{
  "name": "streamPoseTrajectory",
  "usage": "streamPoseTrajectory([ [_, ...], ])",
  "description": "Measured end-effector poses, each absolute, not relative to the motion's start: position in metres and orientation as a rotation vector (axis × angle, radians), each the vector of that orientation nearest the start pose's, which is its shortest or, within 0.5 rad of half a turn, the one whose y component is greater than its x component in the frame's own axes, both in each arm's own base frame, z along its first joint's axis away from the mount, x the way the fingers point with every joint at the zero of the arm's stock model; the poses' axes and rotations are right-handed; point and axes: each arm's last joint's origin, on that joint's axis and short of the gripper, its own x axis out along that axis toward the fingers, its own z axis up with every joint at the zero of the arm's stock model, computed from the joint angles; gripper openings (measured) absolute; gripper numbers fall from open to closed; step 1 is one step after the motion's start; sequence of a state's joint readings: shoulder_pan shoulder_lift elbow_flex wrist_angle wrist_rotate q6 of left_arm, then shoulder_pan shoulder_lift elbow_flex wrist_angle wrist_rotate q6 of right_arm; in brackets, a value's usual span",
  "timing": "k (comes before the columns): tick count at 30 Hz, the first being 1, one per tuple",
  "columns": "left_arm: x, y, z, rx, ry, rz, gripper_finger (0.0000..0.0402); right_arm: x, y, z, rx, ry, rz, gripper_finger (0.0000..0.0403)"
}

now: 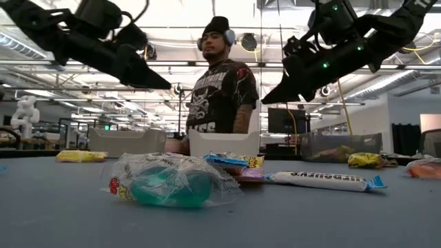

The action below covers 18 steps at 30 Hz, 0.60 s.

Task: Sort candy
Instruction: Put the white chocolate into the white bin

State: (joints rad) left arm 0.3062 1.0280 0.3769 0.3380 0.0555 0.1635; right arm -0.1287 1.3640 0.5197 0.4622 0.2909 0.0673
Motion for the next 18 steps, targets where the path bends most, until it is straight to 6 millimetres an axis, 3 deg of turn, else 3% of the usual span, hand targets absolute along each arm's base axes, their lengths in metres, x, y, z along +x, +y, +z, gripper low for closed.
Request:
streamPoseTrajectory([
  [10,0.239,0.058,0.167,-0.037,0.460,0.183,0.0085,0.259,-0.042,0.184,0.025,0.355,-0.425,0.0000],
  [18,0.269,0.050,0.144,-0.082,0.511,0.141,0.0152,0.259,-0.042,0.184,0.025,0.356,-0.425,0.0000],
])
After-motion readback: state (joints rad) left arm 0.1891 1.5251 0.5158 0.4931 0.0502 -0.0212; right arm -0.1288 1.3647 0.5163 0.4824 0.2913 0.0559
